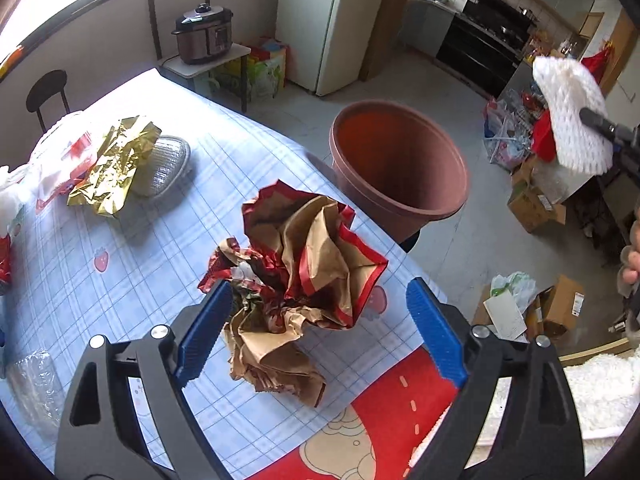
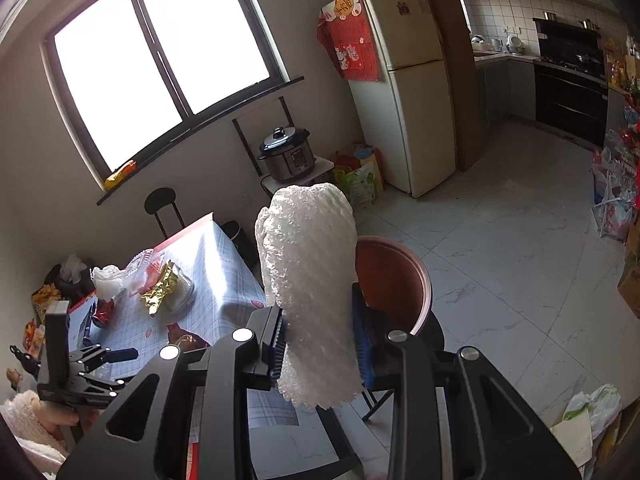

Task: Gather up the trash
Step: 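Carry the paper bag and the foam net in both tools over the brown bucket, then open the left tool to drop the paper bag into the bucket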

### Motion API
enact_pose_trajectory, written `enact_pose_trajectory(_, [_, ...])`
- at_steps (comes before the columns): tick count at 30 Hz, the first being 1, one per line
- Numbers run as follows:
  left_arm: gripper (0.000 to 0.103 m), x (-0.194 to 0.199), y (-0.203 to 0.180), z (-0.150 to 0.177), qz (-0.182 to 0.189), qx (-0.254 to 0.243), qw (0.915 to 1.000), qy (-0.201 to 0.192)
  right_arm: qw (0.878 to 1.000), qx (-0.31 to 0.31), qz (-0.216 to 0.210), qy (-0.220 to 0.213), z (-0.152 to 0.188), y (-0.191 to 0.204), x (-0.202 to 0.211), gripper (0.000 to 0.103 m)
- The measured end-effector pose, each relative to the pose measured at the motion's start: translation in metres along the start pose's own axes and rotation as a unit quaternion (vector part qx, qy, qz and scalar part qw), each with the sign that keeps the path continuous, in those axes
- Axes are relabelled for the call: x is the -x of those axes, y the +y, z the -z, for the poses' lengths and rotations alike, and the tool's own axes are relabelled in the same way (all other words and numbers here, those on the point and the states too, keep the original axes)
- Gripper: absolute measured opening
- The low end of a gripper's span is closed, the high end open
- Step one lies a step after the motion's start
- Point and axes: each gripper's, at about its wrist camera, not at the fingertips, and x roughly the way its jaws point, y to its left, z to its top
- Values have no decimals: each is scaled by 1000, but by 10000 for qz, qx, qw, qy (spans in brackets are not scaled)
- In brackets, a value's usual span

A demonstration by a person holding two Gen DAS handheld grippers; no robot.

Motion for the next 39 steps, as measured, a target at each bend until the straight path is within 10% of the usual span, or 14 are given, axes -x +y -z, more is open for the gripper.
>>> enact_pose_trajectory(13, [96, -68, 5, -2, -863, -197, 9951, 438, 10000, -55, 37, 7, 6, -3, 7, 29])
enact_pose_trajectory(15, [91, -67, 12, -7, -918, -78, 9948, 434, 9999, -126, 74, 3, 7, -7, 9, 29])
enact_pose_trajectory(16, [73, -64, 15, -10, -961, -26, 9947, 372, 9999, -145, 81, -14, 7, -9, 11, 29])
enact_pose_trajectory(26, [69, -5, 38, -60, -256, 667, 9969, -336, 9996, -88, 90, -261, -6, -9, 21, 29])
enact_pose_trajectory(39, [70, -42, -84, -185, 864, 152, 9919, -921, 9977, -85, 508, -451, -17, -29, 41, 29])
